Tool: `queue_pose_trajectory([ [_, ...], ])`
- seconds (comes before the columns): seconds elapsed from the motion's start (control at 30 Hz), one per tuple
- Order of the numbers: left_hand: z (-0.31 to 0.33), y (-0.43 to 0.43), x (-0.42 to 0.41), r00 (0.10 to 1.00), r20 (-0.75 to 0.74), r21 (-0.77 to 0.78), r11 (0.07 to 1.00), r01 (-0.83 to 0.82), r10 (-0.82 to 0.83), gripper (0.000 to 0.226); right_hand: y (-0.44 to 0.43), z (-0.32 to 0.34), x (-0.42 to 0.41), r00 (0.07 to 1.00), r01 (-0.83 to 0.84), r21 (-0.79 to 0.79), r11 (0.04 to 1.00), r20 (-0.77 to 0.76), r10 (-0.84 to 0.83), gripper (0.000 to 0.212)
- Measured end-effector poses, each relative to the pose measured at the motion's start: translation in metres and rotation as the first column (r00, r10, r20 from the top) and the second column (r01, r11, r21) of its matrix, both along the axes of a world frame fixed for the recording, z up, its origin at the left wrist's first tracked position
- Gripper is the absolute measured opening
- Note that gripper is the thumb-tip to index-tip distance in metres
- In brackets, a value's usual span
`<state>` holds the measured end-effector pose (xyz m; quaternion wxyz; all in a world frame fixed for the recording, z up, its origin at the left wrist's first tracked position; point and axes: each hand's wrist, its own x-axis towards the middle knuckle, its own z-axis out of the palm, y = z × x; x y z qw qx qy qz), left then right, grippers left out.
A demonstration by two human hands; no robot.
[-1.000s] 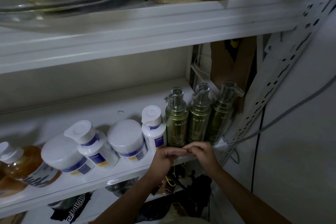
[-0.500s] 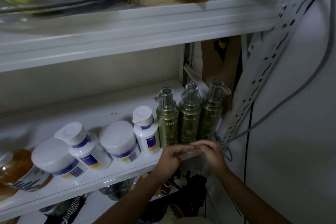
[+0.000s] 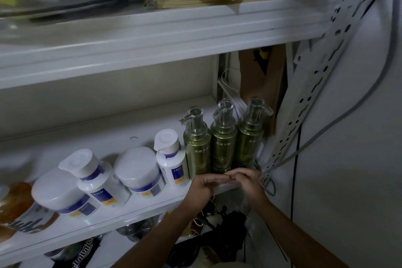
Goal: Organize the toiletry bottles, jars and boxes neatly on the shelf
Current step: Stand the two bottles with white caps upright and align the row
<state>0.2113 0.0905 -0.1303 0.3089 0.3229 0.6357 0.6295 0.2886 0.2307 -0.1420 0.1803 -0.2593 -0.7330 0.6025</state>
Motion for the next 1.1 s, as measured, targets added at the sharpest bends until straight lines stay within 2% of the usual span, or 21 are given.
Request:
queue_pose_trajectory([
  [0.17,-0.003,0.001,-0.003,1.000,0.020,-0.027,1.000,0.002,-0.001,0.046,0.003,-0.003,-0.006,0.999,-0.005,0.025,1.000,0.051,0.004,0.048],
  [0.37,-0.007,0.003,-0.005,1.000,0.011,-0.028,1.000,-0.007,0.007,0.058,0.001,-0.001,-0.002,0.999,-0.031,-0.016,0.999,0.011,0.031,0.033],
  [0.47,-0.007,0.002,0.000,1.000,-0.028,-0.023,1.000,0.004,-0.005,0.055,0.000,-0.001,0.006,0.998,-0.042,-0.056,0.998,-0.040,0.040,0.026],
  [0.6,-0.007,0.011,0.012,0.995,-0.089,-0.008,0.999,0.052,-0.052,0.054,0.005,-0.010,0.020,0.993,0.069,-0.110,0.992,-0.086,-0.079,0.038],
  [0.7,-0.004,0.021,0.015,0.995,-0.082,0.015,0.998,0.054,-0.053,0.057,0.011,-0.010,0.022,0.988,0.107,-0.096,0.990,-0.104,-0.117,0.027],
  [0.83,-0.002,0.025,0.009,0.998,-0.044,0.036,0.998,0.048,-0.047,0.058,0.015,-0.010,0.015,0.990,0.098,-0.094,0.991,-0.095,-0.107,0.046],
  [1.03,-0.008,0.026,0.002,0.997,-0.049,0.004,0.998,0.065,-0.065,0.058,0.019,-0.015,0.007,0.991,0.114,-0.091,0.989,-0.059,-0.119,0.055],
  [1.1,-0.007,0.026,0.001,0.995,-0.053,0.003,0.997,0.082,-0.081,0.060,0.021,-0.014,0.004,0.991,0.123,-0.075,0.990,-0.045,-0.126,0.049],
])
